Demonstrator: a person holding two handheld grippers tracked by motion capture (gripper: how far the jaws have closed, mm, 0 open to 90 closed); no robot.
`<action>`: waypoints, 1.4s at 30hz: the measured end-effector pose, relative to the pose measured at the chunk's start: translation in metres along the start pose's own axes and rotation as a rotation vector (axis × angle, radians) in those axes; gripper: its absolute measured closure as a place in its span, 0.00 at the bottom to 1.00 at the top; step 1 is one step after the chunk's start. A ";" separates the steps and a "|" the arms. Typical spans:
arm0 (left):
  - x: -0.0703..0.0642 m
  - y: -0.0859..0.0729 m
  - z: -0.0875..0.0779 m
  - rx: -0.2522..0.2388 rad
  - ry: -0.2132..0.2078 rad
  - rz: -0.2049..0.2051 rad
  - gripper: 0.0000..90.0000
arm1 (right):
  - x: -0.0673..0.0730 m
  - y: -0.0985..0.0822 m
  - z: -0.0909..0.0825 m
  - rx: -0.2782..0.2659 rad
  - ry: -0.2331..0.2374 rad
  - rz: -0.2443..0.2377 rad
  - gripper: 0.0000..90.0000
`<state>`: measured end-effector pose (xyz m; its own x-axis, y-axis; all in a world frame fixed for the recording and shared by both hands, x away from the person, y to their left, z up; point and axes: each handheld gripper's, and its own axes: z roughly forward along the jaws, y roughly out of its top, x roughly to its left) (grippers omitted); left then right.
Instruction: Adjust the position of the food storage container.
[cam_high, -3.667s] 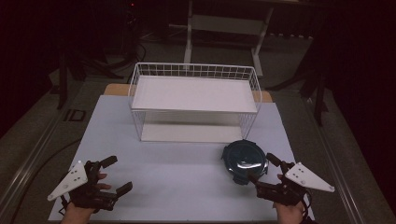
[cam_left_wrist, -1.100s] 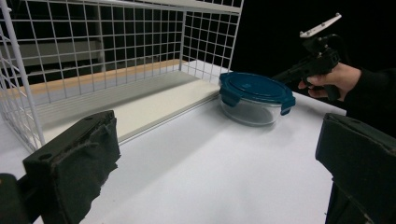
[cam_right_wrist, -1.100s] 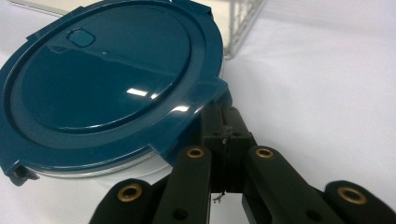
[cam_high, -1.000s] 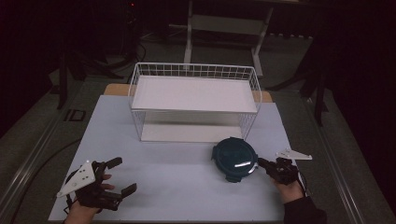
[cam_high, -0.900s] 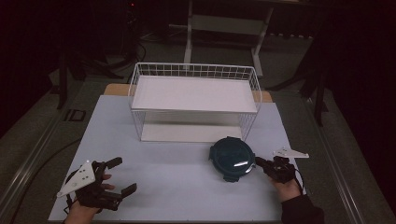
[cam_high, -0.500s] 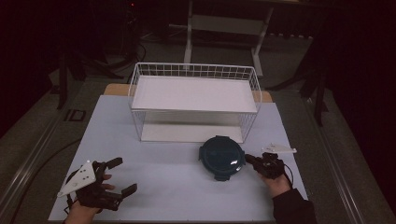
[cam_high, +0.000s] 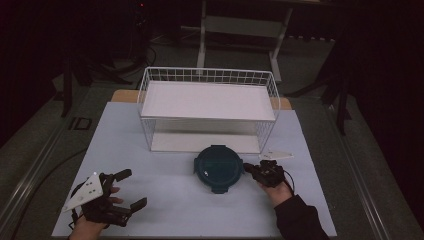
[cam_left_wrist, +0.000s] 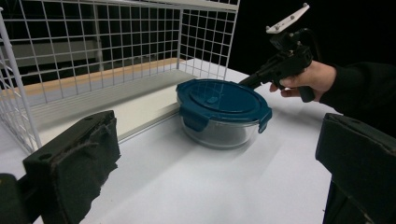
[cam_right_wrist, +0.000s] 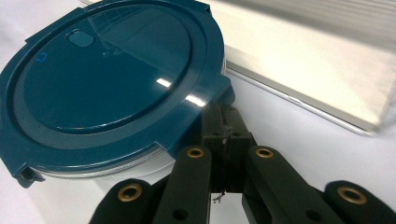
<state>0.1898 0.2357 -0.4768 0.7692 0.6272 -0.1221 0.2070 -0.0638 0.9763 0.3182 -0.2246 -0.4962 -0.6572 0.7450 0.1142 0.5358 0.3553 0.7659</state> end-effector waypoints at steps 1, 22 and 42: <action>0.000 0.000 0.000 0.000 0.000 0.000 0.00 | 0.001 0.001 0.002 0.001 0.011 -0.001 1.00; -0.001 -0.001 0.002 0.010 -0.006 0.002 0.00 | 0.014 0.002 0.001 -0.011 0.053 -0.006 1.00; -0.002 -0.002 0.004 0.020 -0.017 0.001 0.00 | 0.032 0.011 0.018 -0.010 0.109 -0.030 1.00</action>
<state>0.1906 0.2313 -0.4794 0.7797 0.6137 -0.1239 0.2178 -0.0803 0.9727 0.3127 -0.1867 -0.4956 -0.7267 0.6683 0.1591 0.5102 0.3699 0.7764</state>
